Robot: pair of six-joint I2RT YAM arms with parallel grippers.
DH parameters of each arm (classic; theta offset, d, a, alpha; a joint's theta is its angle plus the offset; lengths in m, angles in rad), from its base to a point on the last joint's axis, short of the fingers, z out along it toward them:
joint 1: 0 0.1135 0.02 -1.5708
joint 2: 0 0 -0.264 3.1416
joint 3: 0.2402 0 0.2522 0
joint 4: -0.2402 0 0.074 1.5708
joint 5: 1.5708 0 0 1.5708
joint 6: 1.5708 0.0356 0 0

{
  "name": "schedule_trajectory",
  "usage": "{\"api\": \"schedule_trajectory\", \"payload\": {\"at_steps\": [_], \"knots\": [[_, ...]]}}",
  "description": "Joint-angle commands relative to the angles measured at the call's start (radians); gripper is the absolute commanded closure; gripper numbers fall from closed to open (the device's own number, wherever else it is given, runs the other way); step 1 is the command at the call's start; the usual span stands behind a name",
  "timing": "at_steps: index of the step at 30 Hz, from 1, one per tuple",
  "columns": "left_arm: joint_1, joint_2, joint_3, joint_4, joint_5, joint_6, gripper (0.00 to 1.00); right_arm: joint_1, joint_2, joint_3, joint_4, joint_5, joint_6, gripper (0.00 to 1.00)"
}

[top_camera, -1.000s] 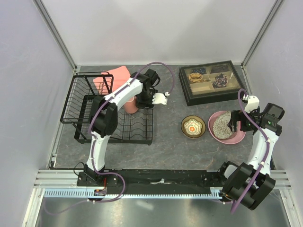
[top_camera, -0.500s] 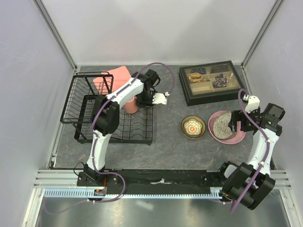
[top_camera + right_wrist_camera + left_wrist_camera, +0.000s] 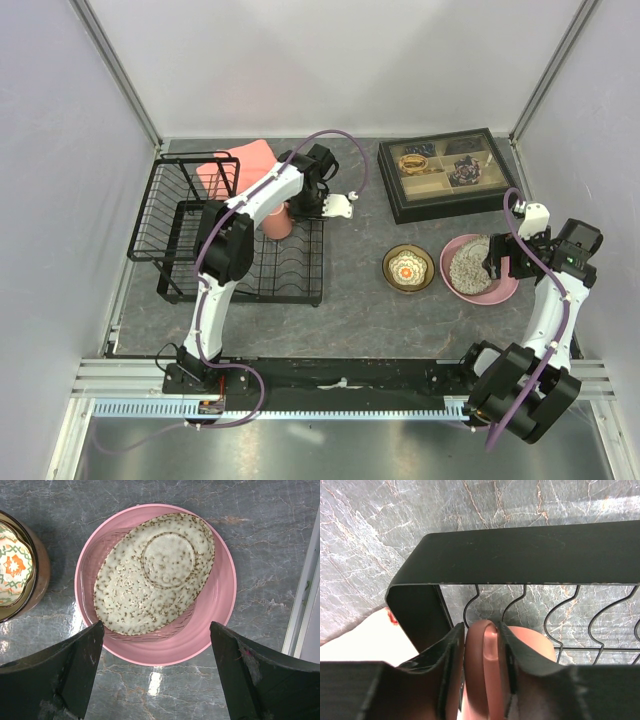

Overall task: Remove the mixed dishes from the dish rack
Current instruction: Pick up the cup from the dish rack.

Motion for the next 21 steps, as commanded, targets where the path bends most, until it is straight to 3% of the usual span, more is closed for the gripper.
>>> {"api": "schedule_trajectory", "payload": {"at_steps": [1,15,21], "knots": [[0.006,0.011,0.032,-0.007,-0.002,0.022,0.66,-0.007,-0.013,-0.002,0.002,-0.007,-0.012,0.05],[0.006,0.017,0.026,-0.008,-0.032,0.016,0.84,-0.01,-0.01,-0.002,0.001,-0.007,-0.013,0.05],[0.003,0.01,0.06,-0.039,-0.034,0.016,0.98,-0.01,-0.006,0.0,0.002,-0.008,-0.013,0.06]]}}
